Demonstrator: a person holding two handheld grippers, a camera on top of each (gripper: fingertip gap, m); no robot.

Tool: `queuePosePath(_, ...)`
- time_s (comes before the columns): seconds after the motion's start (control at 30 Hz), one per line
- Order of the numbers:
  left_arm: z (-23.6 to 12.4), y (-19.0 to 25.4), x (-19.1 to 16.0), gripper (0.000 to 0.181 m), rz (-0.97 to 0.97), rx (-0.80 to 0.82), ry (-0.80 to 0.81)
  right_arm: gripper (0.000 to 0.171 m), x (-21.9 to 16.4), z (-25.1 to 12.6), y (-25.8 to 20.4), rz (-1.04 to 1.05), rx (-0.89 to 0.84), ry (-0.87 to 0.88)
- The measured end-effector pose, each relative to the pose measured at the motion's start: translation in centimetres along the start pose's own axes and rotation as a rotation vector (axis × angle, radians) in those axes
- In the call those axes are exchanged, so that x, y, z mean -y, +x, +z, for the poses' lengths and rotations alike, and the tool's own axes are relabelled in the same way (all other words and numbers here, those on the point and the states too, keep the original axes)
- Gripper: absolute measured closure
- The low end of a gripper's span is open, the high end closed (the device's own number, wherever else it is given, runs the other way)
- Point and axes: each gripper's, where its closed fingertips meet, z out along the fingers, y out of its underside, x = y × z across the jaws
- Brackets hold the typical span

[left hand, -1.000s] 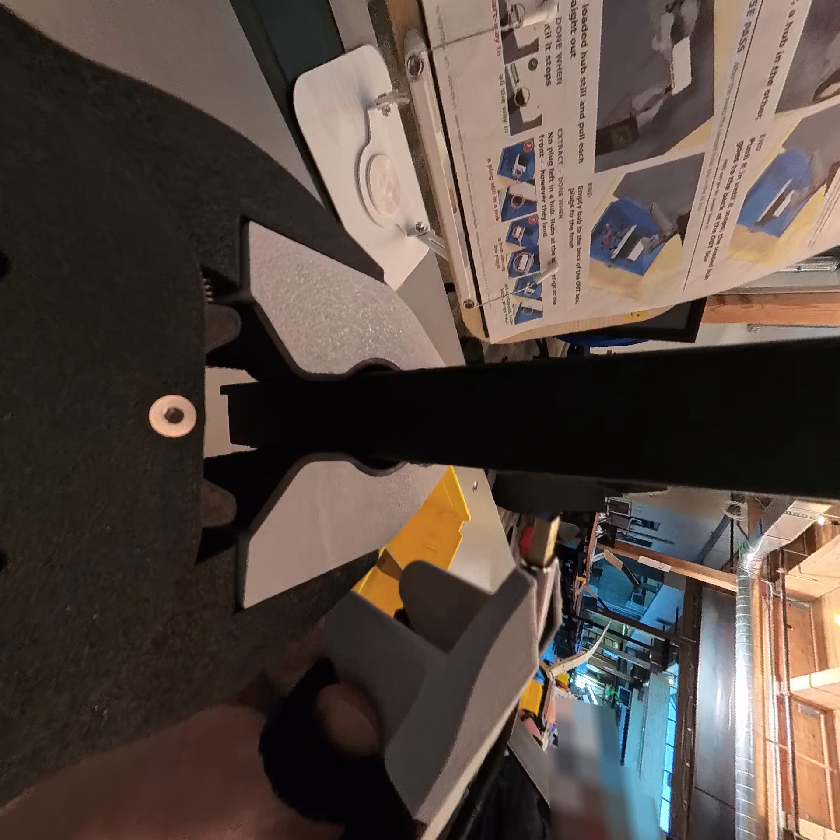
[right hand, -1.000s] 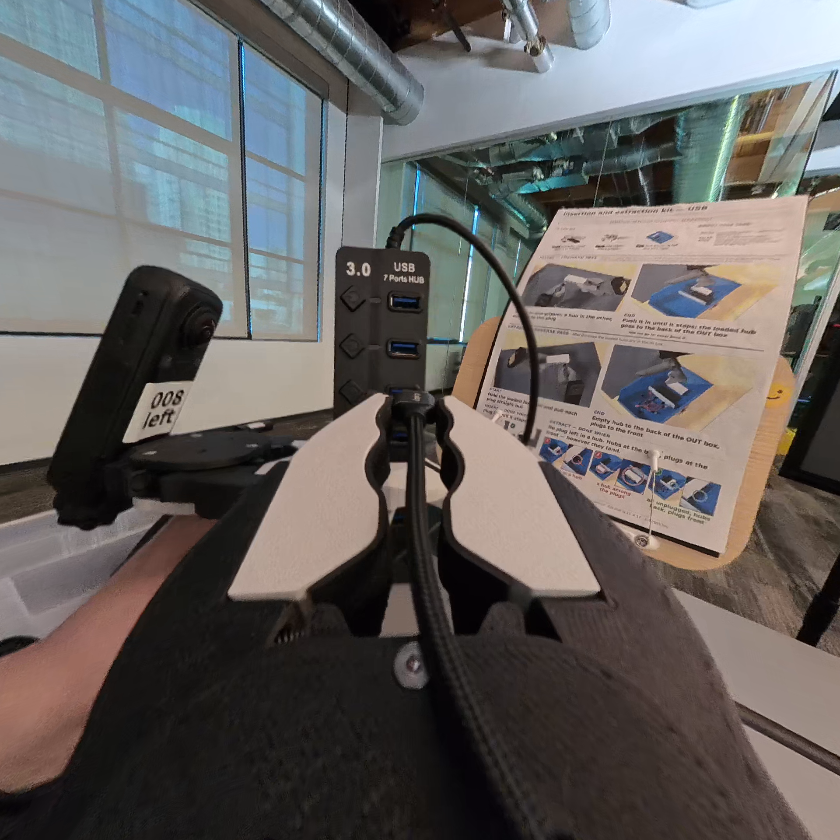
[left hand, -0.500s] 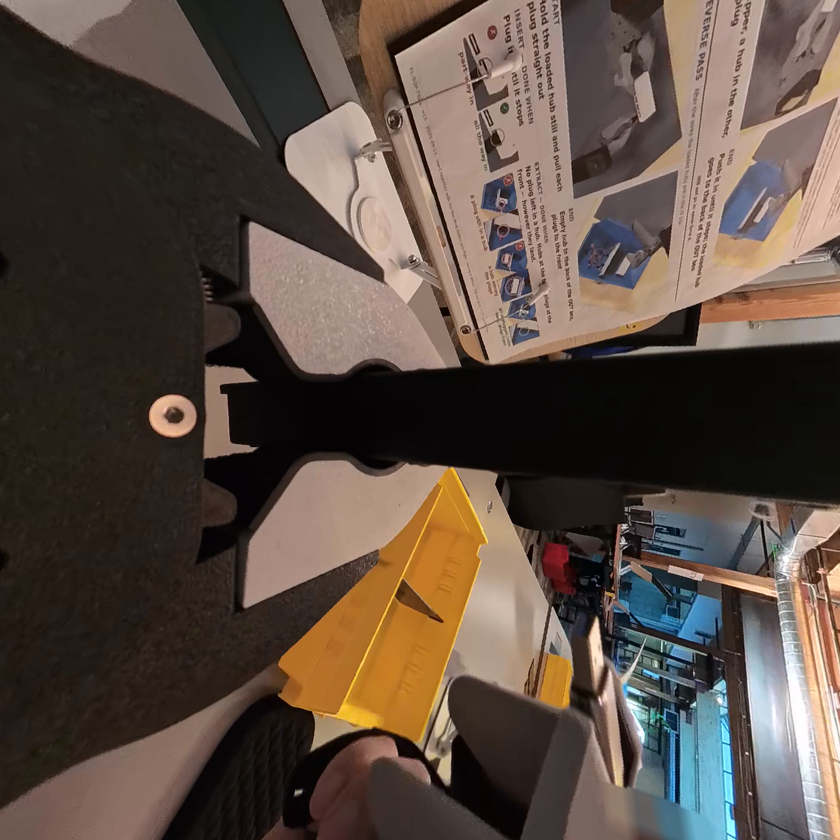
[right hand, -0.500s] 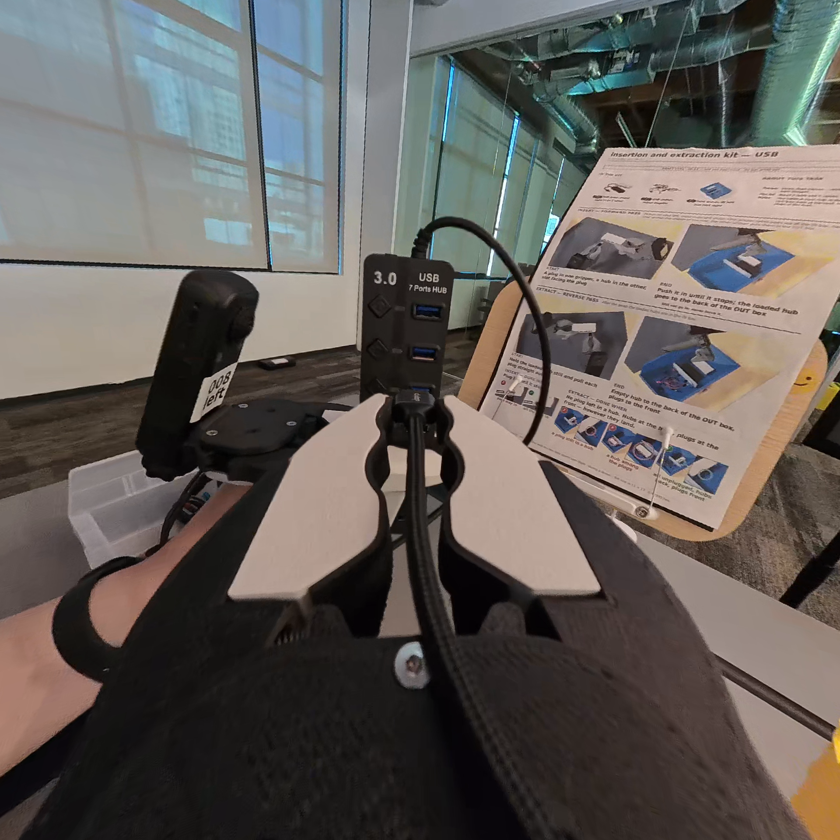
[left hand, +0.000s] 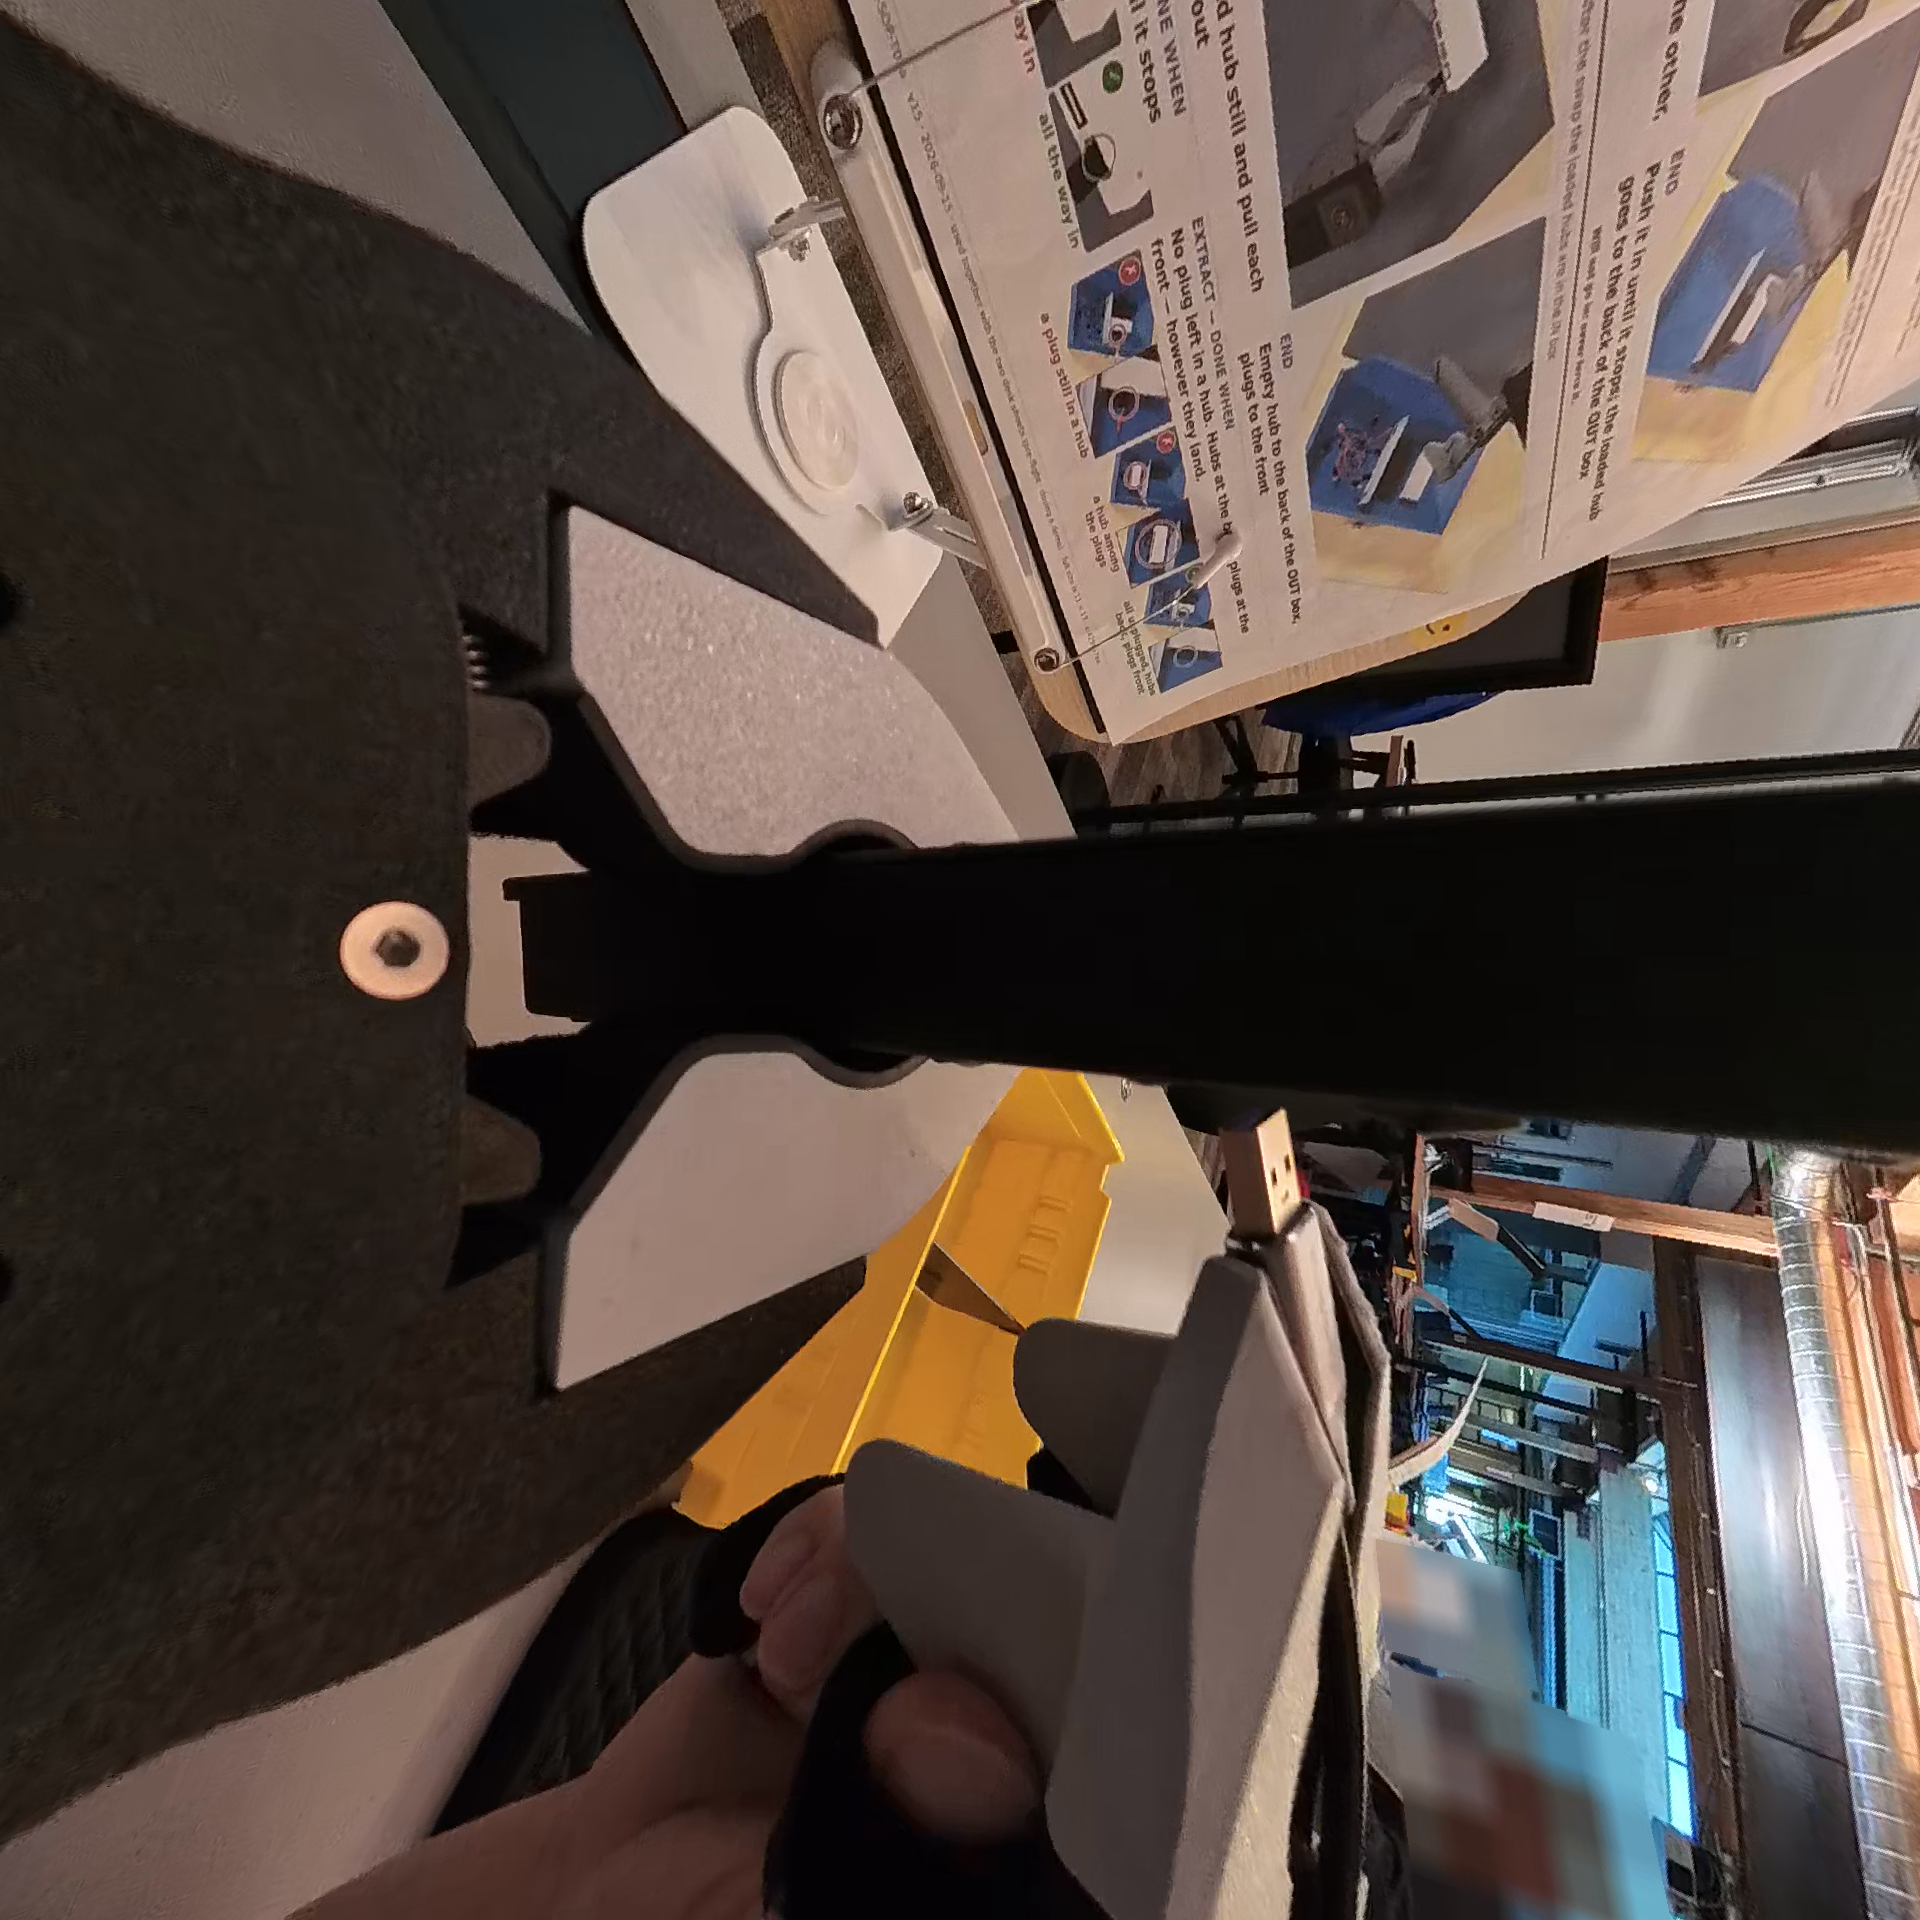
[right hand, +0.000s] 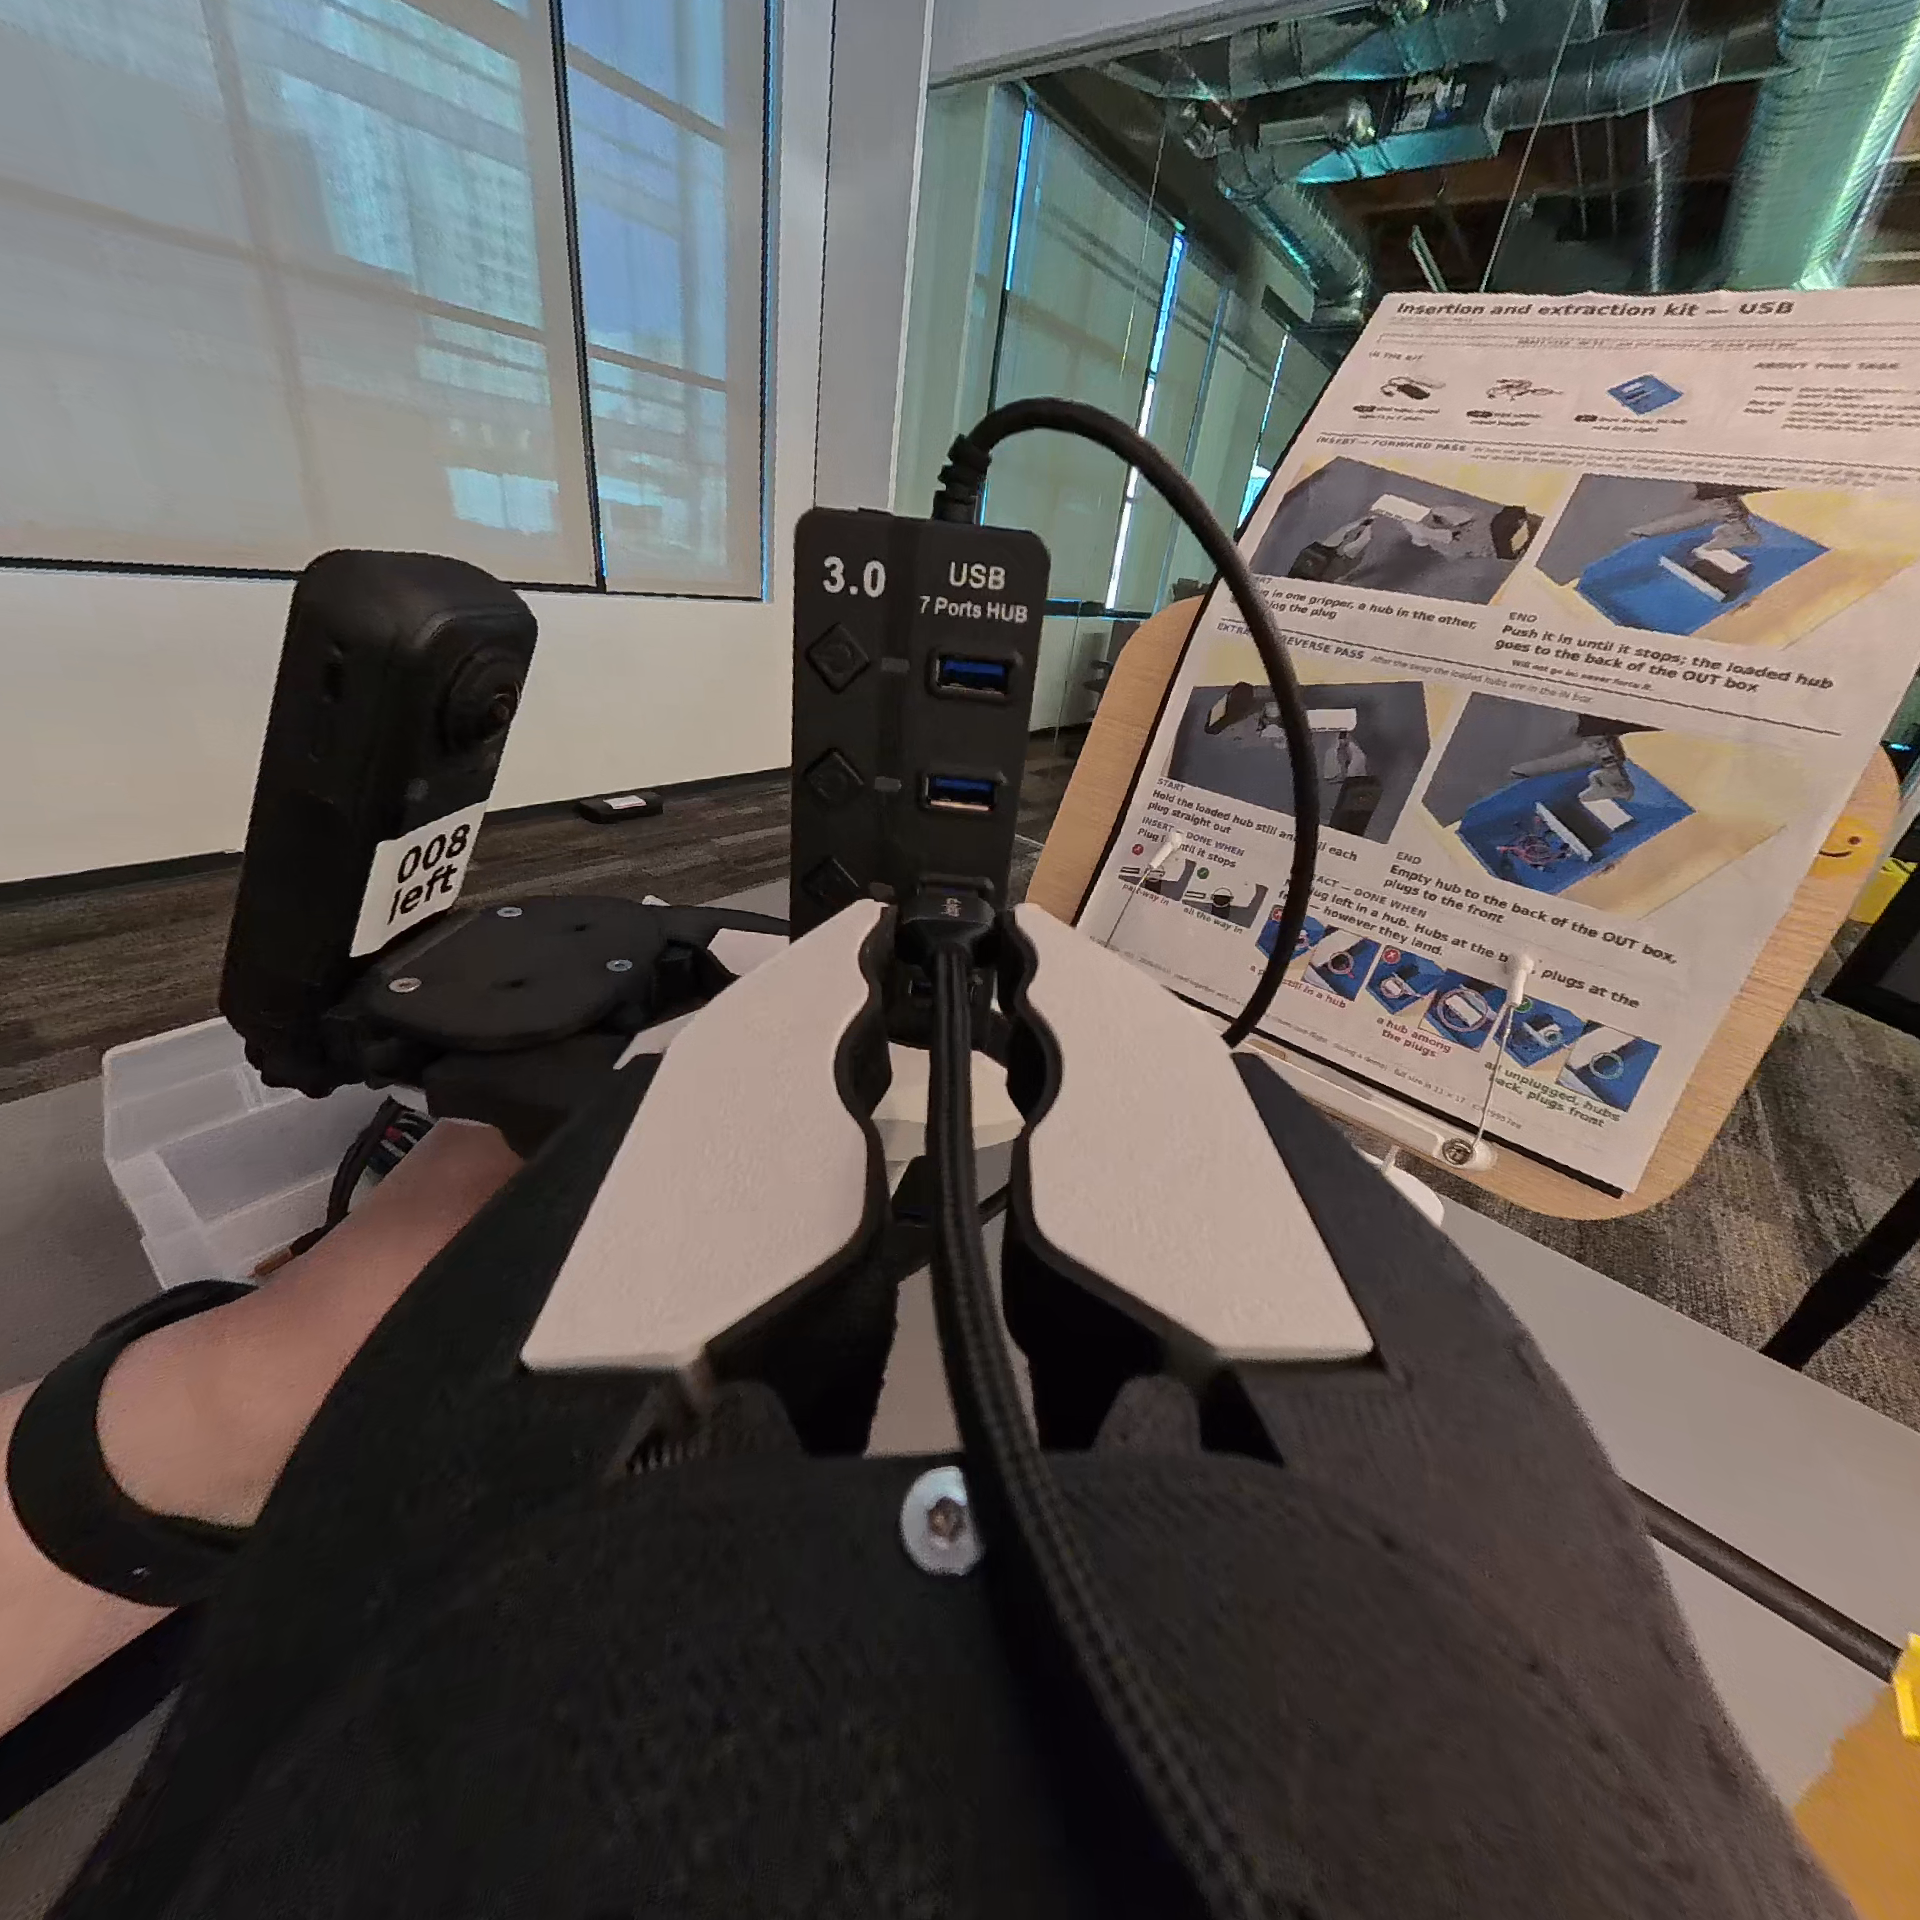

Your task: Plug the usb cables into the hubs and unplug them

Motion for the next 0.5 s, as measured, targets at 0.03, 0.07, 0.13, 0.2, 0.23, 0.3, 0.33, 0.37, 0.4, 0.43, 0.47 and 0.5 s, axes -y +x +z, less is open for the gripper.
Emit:
queuePosePath(0.03,-0.02,0.02,0.05,0.155,-0.002,-0.002,0.003,0.152,0.01,0.00,-0.05,0.006,0.004,0.002)
queuePosePath(0.07,-0.04,0.06,0.10,0.156,-0.003,-0.004,0.007,0.152,0.01,0.01,-0.02,0.010,0.001,0.003)
queuePosePath(0.13,-0.06,0.08,0.12,0.155,-0.008,-0.008,0.009,0.152,-0.02,0.05,-0.08,0.008,0.002,0.002)
queuePosePath(0.2,-0.06,0.08,0.14,0.155,-0.014,-0.010,0.011,0.152,-0.03,0.08,-0.18,0.005,0.001,0.003)
queuePosePath(0.23,-0.06,0.08,0.13,0.155,-0.016,-0.011,0.010,0.152,-0.04,0.11,-0.23,0.002,0.001,0.003)
queuePosePath(0.3,-0.06,0.11,0.12,0.155,-0.018,-0.012,0.010,0.152,-0.06,0.18,-0.29,-0.001,0.001,0.007)
queuePosePath(0.33,-0.04,0.16,0.12,0.155,-0.017,-0.013,0.010,0.152,-0.08,0.20,-0.27,-0.003,-0.001,0.010)
queuePosePath(0.37,-0.02,0.24,0.12,0.155,-0.016,-0.017,0.010,0.152,-0.09,0.23,-0.24,-0.005,-0.001,0.012)
queuePosePath(0.4,0.01,0.34,0.10,0.155,-0.016,-0.020,0.009,0.152,-0.14,0.25,-0.21,-0.005,-0.002,0.010)
queuePosePath(0.43,0.04,0.41,0.09,0.155,-0.015,-0.022,0.009,0.152,-0.17,0.25,-0.17,-0.003,-0.002,0.011)
queuePosePath(0.47,0.06,0.50,0.08,0.155,-0.016,-0.025,0.010,0.152,-0.10,0.22,-0.09,-0.002,-0.005,0.017)
queuePosePath(0.5,0.10,0.60,0.05,0.155,-0.017,-0.029,0.009,0.152,-0.11,0.23,-0.05,0.001,-0.005,0.017)
